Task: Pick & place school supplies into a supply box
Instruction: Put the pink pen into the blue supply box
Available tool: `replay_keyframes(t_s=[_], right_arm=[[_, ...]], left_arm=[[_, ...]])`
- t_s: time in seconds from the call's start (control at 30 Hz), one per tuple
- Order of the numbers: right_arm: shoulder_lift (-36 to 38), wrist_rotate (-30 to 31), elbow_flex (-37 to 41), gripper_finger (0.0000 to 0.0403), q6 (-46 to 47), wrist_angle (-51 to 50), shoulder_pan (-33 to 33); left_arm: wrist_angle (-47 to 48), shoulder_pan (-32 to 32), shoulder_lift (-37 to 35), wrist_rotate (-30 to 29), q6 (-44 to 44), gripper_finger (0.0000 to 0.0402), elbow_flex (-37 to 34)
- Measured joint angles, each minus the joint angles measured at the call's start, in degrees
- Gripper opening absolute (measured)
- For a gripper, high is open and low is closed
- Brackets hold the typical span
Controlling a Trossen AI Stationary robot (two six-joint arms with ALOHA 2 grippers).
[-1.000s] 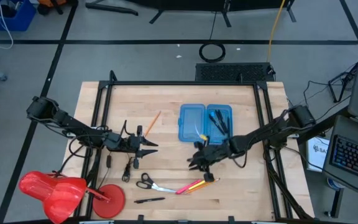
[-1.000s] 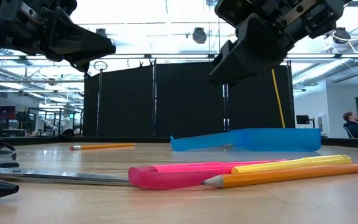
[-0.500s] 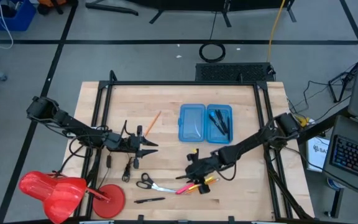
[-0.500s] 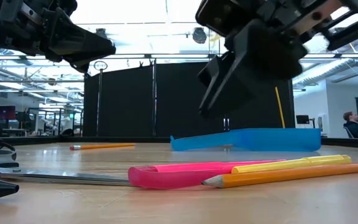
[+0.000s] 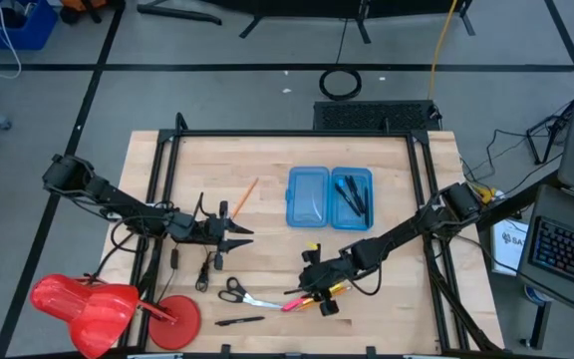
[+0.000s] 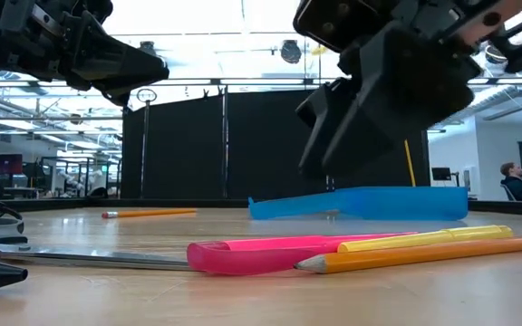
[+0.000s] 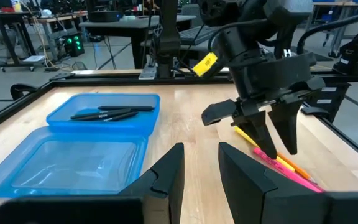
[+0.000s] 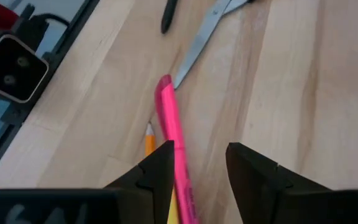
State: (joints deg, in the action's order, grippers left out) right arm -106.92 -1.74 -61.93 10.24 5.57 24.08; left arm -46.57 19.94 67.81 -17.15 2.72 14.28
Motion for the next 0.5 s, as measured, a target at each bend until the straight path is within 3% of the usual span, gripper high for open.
replay_keyframes(t_s=[0.5], right_arm=[[-3.48,-1.55,0.0,0.0128,1.08,3.89,0.04]], left_arm=[[0.04,0.0,0.0,0.0,0.04,0.0104,0.0]])
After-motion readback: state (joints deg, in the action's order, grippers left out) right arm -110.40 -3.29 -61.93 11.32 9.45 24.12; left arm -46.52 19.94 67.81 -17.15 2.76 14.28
